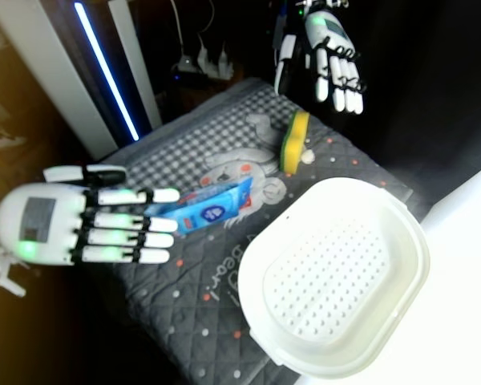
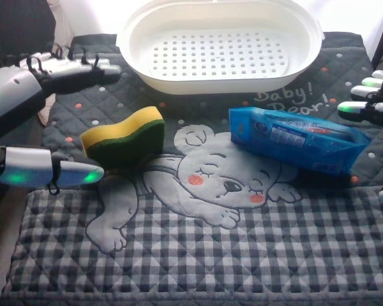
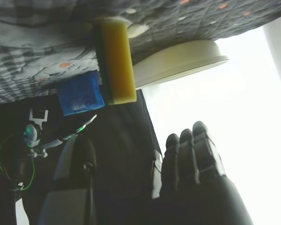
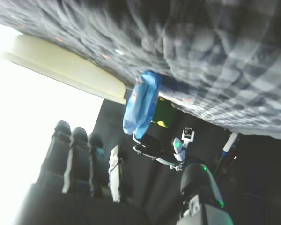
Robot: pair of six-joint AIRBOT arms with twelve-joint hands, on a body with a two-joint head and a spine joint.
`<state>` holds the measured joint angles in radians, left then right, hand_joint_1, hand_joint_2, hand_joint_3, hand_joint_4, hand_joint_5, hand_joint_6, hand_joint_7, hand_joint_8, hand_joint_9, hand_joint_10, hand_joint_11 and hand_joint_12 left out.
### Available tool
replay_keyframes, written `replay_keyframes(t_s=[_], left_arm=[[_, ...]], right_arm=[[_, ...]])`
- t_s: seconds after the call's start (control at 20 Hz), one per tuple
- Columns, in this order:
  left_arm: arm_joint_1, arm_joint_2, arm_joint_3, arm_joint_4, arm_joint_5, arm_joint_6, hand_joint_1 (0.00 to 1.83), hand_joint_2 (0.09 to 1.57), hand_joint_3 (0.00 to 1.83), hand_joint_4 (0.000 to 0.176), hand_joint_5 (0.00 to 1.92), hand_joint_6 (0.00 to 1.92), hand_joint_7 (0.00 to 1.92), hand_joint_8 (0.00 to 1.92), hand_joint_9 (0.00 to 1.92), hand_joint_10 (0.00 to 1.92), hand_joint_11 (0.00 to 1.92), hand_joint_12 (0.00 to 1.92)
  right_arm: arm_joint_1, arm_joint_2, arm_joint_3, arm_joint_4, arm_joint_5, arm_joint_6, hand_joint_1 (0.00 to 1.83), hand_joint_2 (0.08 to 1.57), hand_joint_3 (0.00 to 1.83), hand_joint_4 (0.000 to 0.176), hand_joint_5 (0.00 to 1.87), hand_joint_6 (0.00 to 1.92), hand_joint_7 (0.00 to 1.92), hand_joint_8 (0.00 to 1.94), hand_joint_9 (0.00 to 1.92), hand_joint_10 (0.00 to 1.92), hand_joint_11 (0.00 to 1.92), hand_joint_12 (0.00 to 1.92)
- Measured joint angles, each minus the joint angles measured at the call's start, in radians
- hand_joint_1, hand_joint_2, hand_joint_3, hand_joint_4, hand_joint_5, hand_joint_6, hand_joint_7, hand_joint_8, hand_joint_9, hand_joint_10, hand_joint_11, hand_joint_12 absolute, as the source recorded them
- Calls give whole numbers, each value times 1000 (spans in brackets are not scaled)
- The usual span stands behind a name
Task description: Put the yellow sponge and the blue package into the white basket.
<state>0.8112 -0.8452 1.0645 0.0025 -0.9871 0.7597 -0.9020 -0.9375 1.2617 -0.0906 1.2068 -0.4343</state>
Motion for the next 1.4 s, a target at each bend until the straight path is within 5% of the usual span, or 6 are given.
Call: replay_keyframes(t_s=[0.25, 0.75, 0.9, 1.15, 1.2, 1.4], left_arm=[[-10, -21, 14, -2, 5, 1, 775, 928, 0, 0, 295, 0, 228, 0, 206, 0, 0, 738], [-117, -111, 81, 53, 113, 0, 666, 897, 0, 6, 328, 1, 295, 1, 221, 5, 0, 664], [-120, -119, 82, 63, 139, 0, 726, 896, 0, 74, 288, 2, 264, 4, 186, 12, 0, 483], [-135, -157, 127, 48, 204, 1, 927, 952, 0, 69, 329, 0, 235, 0, 186, 0, 0, 398], [-135, -165, 132, 55, 206, 0, 866, 966, 0, 0, 425, 3, 451, 7, 403, 18, 0, 887], [-139, -211, 165, 55, 240, -2, 1013, 1052, 1, 0, 757, 5, 828, 15, 756, 49, 148, 1253]], right_arm=[[1, -19, 17, 8, -2, 0, 837, 989, 0, 94, 127, 0, 81, 0, 30, 0, 36, 16], [132, -123, 79, -13, -43, 0, 641, 891, 0, 174, 66, 0, 7, 0, 0, 0, 6, 0], [204, -171, 116, -45, -100, 0, 611, 889, 0, 176, 69, 4, 27, 8, 0, 0, 6, 2], [225, -235, 148, -85, -164, -3, 846, 878, 4, 176, 268, 5, 170, 5, 142, 13, 17, 423], [227, -240, 153, -71, -167, 0, 847, 899, 4, 164, 335, 10, 240, 10, 254, 15, 26, 858], [230, -255, 173, -62, -154, 9, 966, 948, 3, 70, 617, 8, 535, 11, 545, 42, 100, 1218]])
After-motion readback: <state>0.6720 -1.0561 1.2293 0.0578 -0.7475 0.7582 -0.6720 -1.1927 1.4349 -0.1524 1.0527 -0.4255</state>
